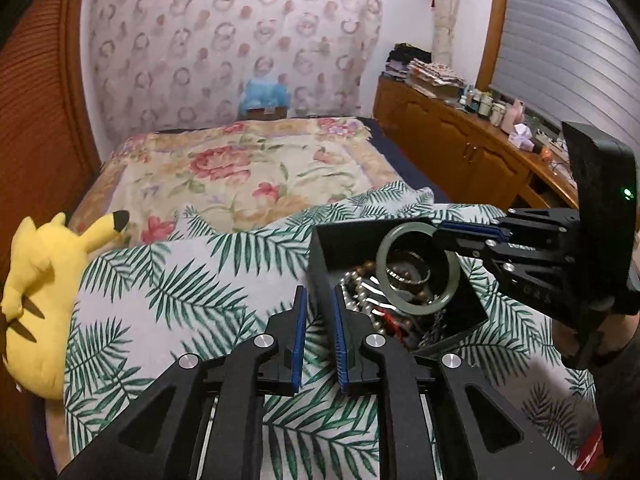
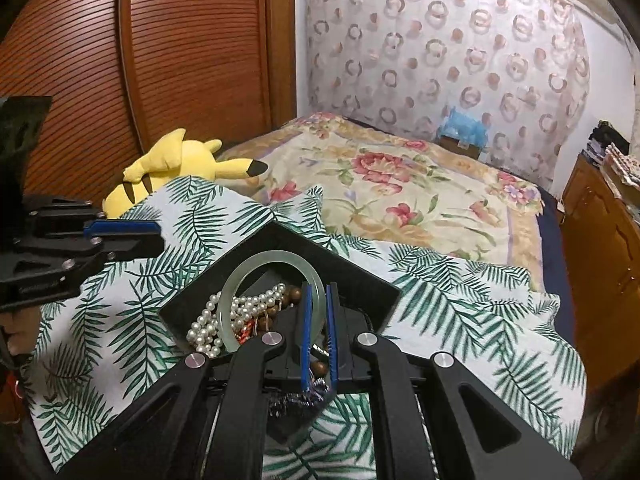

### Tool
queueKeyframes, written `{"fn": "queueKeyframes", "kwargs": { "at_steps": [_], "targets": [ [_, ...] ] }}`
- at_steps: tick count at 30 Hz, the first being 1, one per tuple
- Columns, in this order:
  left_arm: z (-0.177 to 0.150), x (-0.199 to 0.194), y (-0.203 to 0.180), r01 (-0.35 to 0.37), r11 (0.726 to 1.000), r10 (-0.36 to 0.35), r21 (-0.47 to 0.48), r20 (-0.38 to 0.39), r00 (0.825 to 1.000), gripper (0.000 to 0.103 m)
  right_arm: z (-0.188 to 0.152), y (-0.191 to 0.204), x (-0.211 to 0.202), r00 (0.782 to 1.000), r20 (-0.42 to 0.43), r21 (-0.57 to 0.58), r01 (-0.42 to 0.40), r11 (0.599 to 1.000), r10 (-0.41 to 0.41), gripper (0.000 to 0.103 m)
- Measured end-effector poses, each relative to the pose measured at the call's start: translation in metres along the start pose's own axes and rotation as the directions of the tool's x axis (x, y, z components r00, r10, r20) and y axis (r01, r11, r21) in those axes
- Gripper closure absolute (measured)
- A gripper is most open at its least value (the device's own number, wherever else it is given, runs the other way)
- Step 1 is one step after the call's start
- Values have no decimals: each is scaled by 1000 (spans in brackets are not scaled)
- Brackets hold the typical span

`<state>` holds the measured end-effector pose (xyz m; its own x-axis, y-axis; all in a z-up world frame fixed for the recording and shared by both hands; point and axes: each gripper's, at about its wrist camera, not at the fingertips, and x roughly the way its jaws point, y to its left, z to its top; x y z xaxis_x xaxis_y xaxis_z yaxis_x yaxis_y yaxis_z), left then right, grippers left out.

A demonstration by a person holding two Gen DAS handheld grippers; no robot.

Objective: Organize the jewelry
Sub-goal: 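Lower the pearls into the box with the left tool while the right tool releases the jade bangle there, then move both tools back toward the gold ring and green pendant chain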

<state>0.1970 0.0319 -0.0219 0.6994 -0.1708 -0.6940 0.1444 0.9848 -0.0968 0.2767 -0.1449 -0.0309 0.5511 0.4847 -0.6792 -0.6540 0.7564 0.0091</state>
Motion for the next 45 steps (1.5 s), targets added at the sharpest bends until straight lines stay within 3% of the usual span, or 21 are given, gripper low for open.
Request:
{"fn": "queueKeyframes", "kwargs": {
  "at_steps": [9,16,17,20,25,34,45],
  "targets": [
    [-10,-3,6,-13,1000,12,-9,-14,1000,88,7,7,27,999,-41,-12,-17,1000,16,95],
    [-19,-4,5,-12,1000,12,-3,-23,1000,76,14,10,43,998,-59,-10,-26,1000,25,95],
    [-20,-4,4,-13,1000,13,0,-25,1000,71,15,11,44,998,-60,-13,-26,1000,26,95],
    [-29,-6,0,-12,1000,12,10,-33,999,64,16,11,43,999,-43,-13,-29,999,29,92],
    [-38,-6,-4,2,1000,-1,17,-50,999,64,12,7,27,999,4,-4,-36,999,36,91],
    [-59,2,-28,61,997,-55,55,-98,994,64,-29,0,-37,998,48,11,-29,1000,28,91],
    [-71,12,-55,110,990,-97,91,-140,985,63,-102,9,-57,999,-44,43,-7,999,9,91]
  ]
}}
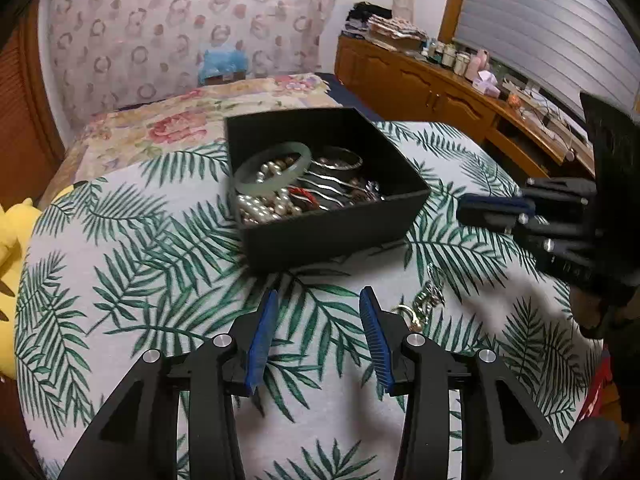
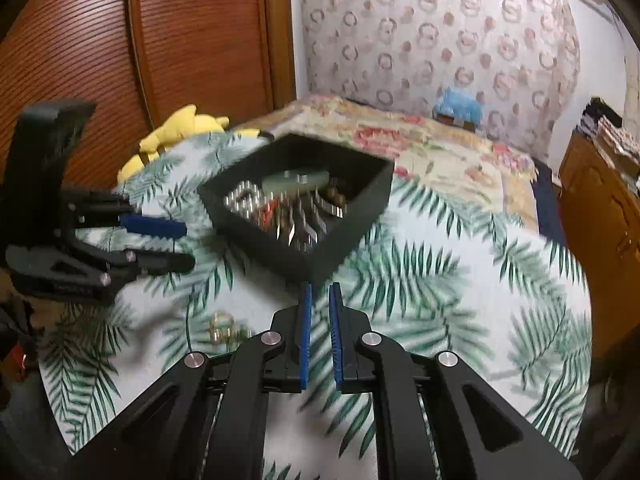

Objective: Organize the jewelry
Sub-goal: 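Move both tools back toward the gold ring and green pendant chain, then grasp the gold ring with the left tool while the right tool grasps the green pendant chain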

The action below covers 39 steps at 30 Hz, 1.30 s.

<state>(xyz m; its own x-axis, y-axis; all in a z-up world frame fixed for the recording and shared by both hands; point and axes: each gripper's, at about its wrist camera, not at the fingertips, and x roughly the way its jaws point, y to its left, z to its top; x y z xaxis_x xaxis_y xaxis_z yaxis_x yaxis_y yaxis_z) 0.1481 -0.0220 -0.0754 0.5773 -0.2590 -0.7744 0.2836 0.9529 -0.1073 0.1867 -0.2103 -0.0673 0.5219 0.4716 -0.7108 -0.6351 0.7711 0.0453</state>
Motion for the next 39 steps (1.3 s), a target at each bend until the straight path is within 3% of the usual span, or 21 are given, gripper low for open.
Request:
{"fn": "queueKeyframes", "kwargs": {
  "at_steps": [8,15,20,22,34,39],
  "targets": [
    [-7,6,-9,15,1000,-15,13,-26,1000,62,-17,4,16,997,-66,24,-31,999,32,90],
    [-10,5,-10,15,1000,-15,9,-33,999,62,-15,14,32,992,-129,-13,-3,1000,1,90],
    [-10,8,-13,20,1000,-20,13,-38,999,62,-14,19,35,990,-136,-37,25,999,-30,90],
    [-10,9,-15,25,1000,-24,18,-40,999,62,-14,22,35,989,-139,-60,42,997,-50,99],
    [-12,16,-31,64,997,-61,52,-56,997,61,-21,-17,2,987,-103,18,124,992,-121,99],
    [-9,21,-43,70,994,-65,82,-57,996,56,-24,-23,-3,987,-96,30,131,991,-127,99]
  ]
}}
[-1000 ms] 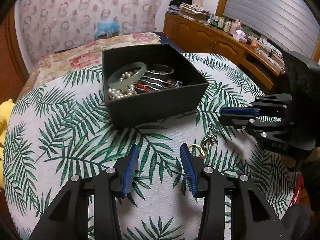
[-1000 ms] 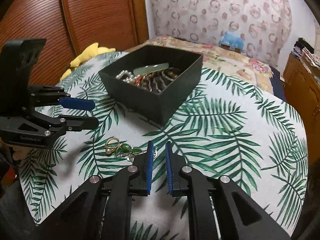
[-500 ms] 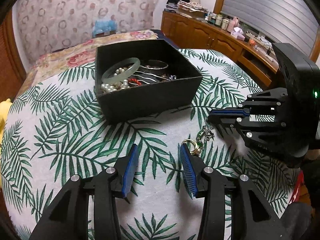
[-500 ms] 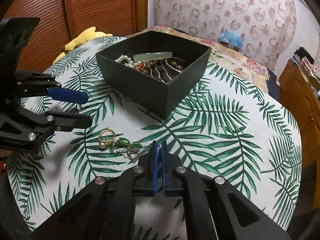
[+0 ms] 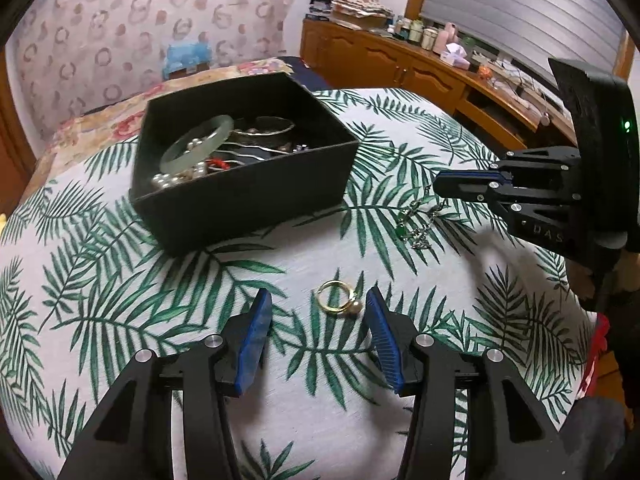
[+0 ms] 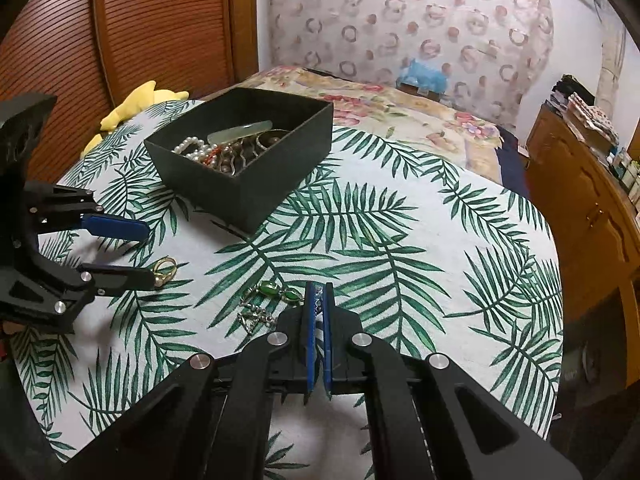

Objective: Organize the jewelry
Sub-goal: 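Grasp the gold ring with the left tool while the right tool grasps the green pendant chain, then drop the gold ring into the box with the left tool while the right tool drops the pendant there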

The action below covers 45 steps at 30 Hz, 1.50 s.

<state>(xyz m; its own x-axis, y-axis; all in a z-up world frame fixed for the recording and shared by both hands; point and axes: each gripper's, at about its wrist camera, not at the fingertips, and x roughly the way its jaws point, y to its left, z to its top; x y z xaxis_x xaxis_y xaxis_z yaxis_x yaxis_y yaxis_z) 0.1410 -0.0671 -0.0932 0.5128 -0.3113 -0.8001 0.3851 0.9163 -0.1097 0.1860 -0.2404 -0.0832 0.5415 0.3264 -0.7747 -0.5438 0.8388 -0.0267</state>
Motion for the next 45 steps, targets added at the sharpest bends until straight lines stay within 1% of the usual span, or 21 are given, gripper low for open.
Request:
{"fn": "queueKeyframes", "kwargs": {
  "at_steps": [6,7,9,10,13,19,24,25,27,30,34,37,39,41,42,43,44,45],
  "targets": [
    [2,8,-13,-33,998,33,50,4,999,58,-3,3,1,1000,4,-11,2,1000,-2,99],
    [2,9,-14,-37,998,37,58,8,999,60,-4,2,2,1000,3,-8,-1,1000,1,99],
    [2,9,-17,-54,996,53,77,13,999,78,-5,2,1,1000,3,-4,-4,1000,4,99],
    [1,9,-18,-53,996,52,76,15,999,80,-5,2,1,1000,3,-4,-4,1000,4,99],
    [1,8,-15,-42,997,41,63,17,999,80,-5,2,1,1000,7,-1,-5,1000,5,99],
    [6,-5,-6,-37,999,35,24,55,998,81,1,2,-15,997,73,8,-6,1000,5,99],
    [20,-25,1,-39,999,39,-5,113,993,81,17,3,-30,993,118,0,-16,1000,16,99],
    [23,-30,4,-40,999,41,-13,122,992,81,21,3,-34,991,131,-2,-16,1000,16,102],
    [28,-34,6,-32,999,34,-19,124,992,81,28,3,-39,989,148,-3,-16,1000,16,103],
    [36,-43,12,-44,999,46,-20,153,987,81,40,2,-47,984,175,-13,-13,1000,16,103],
    [42,-50,20,-46,998,51,-34,177,983,81,45,0,-46,984,174,-15,-22,1000,24,103],
    [42,-53,21,-43,998,50,-41,186,981,80,40,-3,-34,991,134,-2,-22,1000,22,102],
    [41,-52,21,-39,998,46,-40,184,982,80,33,-5,-22,994,99,20,-40,999,37,102],
    [38,-50,22,-37,998,44,-41,179,983,80,26,-4,-11,997,69,28,-45,999,43,97],
    [38,-49,22,-35,999,42,-42,176,983,80,24,-2,-7,997,59,29,-49,998,47,87],
    [37,-48,22,-34,998,41,-43,174,984,80,22,-1,-2,997,51,34,-57,998,56,74],
    [36,-48,23,-32,998,40,-44,173,984,80,20,0,3,997,41,42,-69,997,67,71],
    [36,-47,24,-32,998,39,-45,172,984,80,18,1,7,997,33,46,-73,996,72,71]
  ]
}}
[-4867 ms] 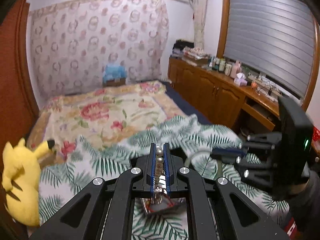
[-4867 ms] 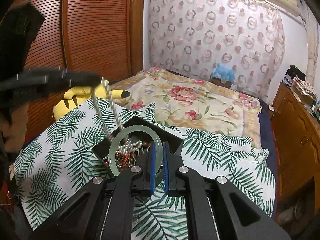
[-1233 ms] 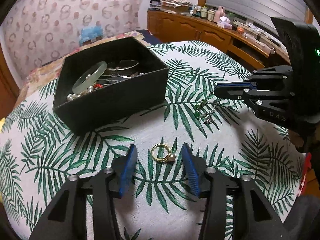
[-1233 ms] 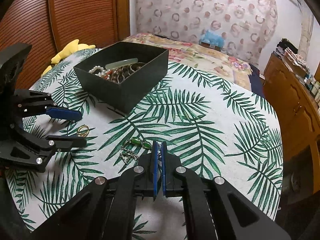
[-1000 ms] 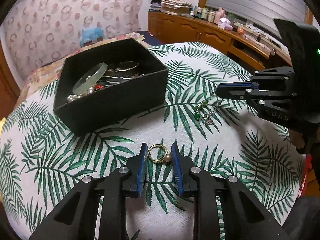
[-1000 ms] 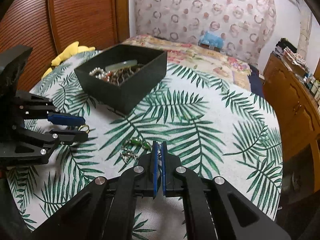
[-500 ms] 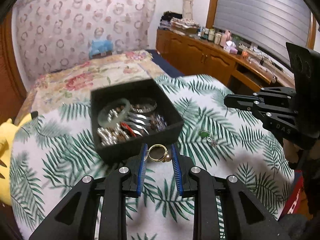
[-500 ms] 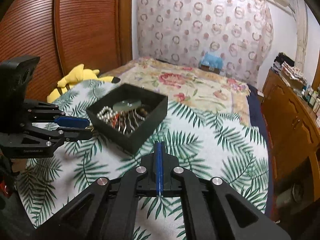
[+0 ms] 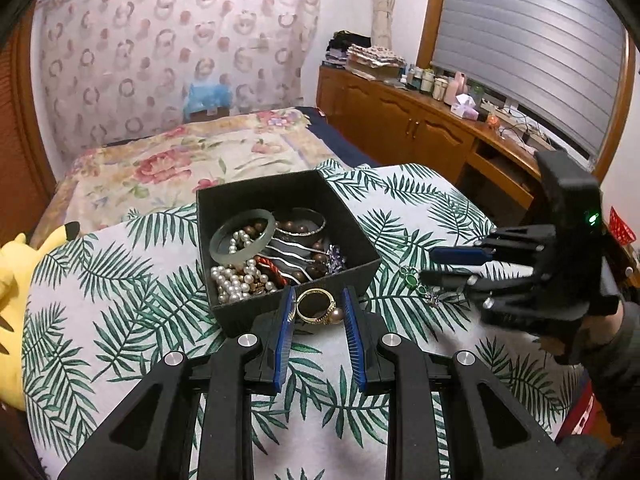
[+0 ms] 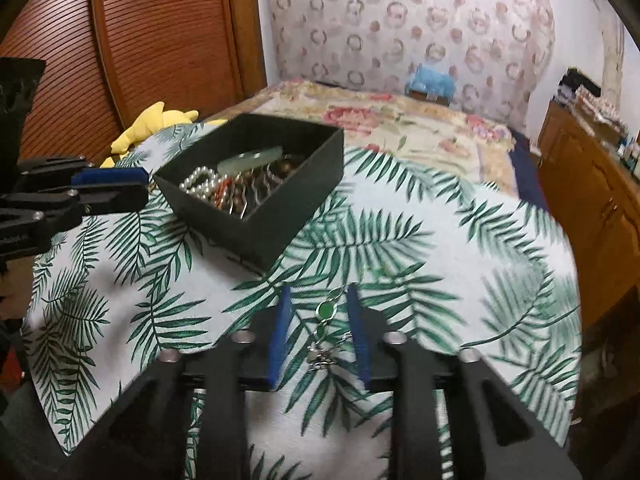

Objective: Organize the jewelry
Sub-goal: 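Drop the gold ring into the box with the left tool while the right tool drops the pendant there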

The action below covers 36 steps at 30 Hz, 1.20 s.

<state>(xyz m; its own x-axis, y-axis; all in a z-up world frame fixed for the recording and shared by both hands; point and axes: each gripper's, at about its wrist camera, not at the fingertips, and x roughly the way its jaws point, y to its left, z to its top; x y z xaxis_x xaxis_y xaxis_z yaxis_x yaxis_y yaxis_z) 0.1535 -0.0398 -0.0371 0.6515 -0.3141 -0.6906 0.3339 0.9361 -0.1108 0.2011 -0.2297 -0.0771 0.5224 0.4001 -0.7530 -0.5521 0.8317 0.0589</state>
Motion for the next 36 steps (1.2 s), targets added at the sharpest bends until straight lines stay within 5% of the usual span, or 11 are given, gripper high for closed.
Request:
{"fn": "queueKeyframes", "kwargs": {
  "at_steps": [5,9,14,29,31,36],
  "targets": [
    [0,-1,1,-5,1000,5,0,4,1000,80,-5,2,21,999,-54,-3,6,1000,-7,71],
    [2,1,4,-13,1000,13,-1,11,1000,80,-5,2,29,996,-72,-25,48,999,-50,88],
    [10,2,11,-27,1000,27,0,24,999,80,-4,2,29,996,-73,-46,49,998,-52,90],
    [27,14,34,-74,997,75,-29,30,997,80,62,8,-40,987,159,-87,50,995,-36,90],
    [28,14,36,-79,996,80,-37,28,996,78,69,11,-44,983,179,-98,48,994,-30,90],
    [26,9,40,-95,994,98,-52,42,994,52,89,22,-52,976,218,-122,28,992,0,90]
  ]
}}
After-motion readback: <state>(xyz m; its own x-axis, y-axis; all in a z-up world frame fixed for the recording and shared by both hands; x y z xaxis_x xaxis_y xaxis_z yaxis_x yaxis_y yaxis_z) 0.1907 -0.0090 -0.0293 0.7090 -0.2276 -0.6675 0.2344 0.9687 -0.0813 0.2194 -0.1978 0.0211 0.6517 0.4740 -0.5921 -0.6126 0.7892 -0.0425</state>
